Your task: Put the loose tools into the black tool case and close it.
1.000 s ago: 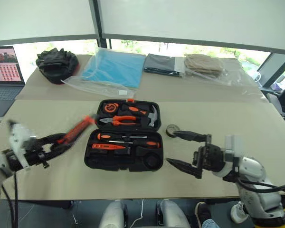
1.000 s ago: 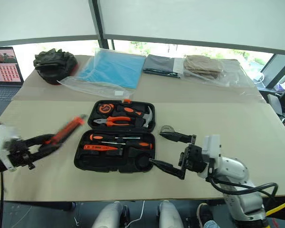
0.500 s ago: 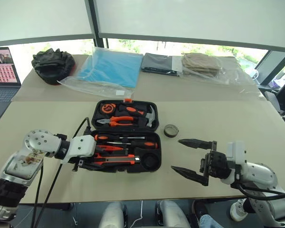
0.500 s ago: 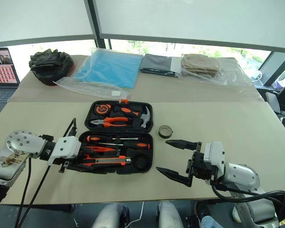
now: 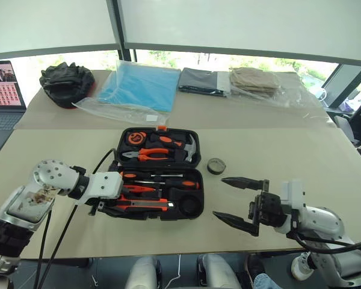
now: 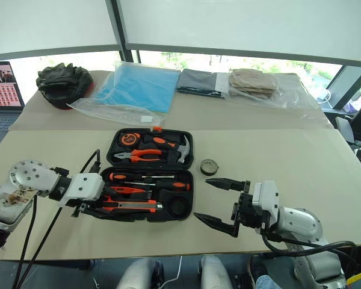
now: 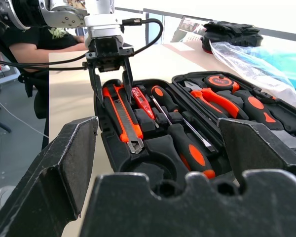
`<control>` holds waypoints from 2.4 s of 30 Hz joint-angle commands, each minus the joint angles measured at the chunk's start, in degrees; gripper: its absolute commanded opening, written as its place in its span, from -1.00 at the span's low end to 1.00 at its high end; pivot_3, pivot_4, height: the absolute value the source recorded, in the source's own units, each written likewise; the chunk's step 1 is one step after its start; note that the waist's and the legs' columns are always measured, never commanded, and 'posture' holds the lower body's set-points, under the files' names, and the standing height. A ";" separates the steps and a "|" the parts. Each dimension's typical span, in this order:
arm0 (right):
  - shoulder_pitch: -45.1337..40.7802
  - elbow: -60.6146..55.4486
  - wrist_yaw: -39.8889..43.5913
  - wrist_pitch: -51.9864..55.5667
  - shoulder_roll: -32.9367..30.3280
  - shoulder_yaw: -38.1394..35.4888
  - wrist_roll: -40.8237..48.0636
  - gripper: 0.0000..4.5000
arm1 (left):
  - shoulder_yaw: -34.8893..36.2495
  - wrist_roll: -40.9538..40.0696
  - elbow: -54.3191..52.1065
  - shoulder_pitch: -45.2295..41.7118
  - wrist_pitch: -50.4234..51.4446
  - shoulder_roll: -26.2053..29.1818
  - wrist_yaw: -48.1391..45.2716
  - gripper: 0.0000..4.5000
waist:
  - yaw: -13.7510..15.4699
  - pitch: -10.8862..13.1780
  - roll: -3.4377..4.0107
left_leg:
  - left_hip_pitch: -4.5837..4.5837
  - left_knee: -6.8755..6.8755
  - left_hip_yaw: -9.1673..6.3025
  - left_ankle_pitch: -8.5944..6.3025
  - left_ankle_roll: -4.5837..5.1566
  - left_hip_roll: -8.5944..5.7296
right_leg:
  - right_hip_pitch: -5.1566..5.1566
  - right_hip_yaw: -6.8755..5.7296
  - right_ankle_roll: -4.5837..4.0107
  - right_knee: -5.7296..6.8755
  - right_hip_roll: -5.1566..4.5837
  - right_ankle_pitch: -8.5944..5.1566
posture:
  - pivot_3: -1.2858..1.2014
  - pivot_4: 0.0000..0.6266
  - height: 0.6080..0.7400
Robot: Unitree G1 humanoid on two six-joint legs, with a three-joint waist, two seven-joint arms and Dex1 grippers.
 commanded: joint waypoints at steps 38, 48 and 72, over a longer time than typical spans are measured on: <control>-4.68 5.69 0.89 -2.34 4.61 1.98 -3.08 1.00 | 2.07 -1.65 8.44 11.04 -8.19 -12.91 6.69 -0.96 | 0.56 -0.46 0.66 | 0.26 0.22 -0.02 0.02 0.02 0.01 | 0.29 0.03 0.17 0.10 -0.08 0.12 | 0.03 -0.52 1.00; -0.66 3.52 -1.53 -2.70 2.44 -3.92 -2.17 1.00 | 14.95 -10.75 7.59 14.20 -13.11 -17.61 13.61 -0.48 | 0.43 -0.60 0.83 | 0.15 0.21 -0.04 0.02 0.03 0.02 | 0.20 0.07 0.12 0.06 -0.11 0.17 | 0.03 -0.52 1.00; 4.56 -2.26 -0.74 -3.69 -0.05 -6.93 -0.94 1.00 | 16.31 -12.67 -1.30 16.34 -8.86 -11.96 8.22 -0.03 | 0.33 -0.52 0.69 | 0.11 0.10 -0.02 -0.02 -0.01 0.05 | 0.12 0.07 0.03 0.00 -0.07 0.11 | 0.03 -0.52 1.00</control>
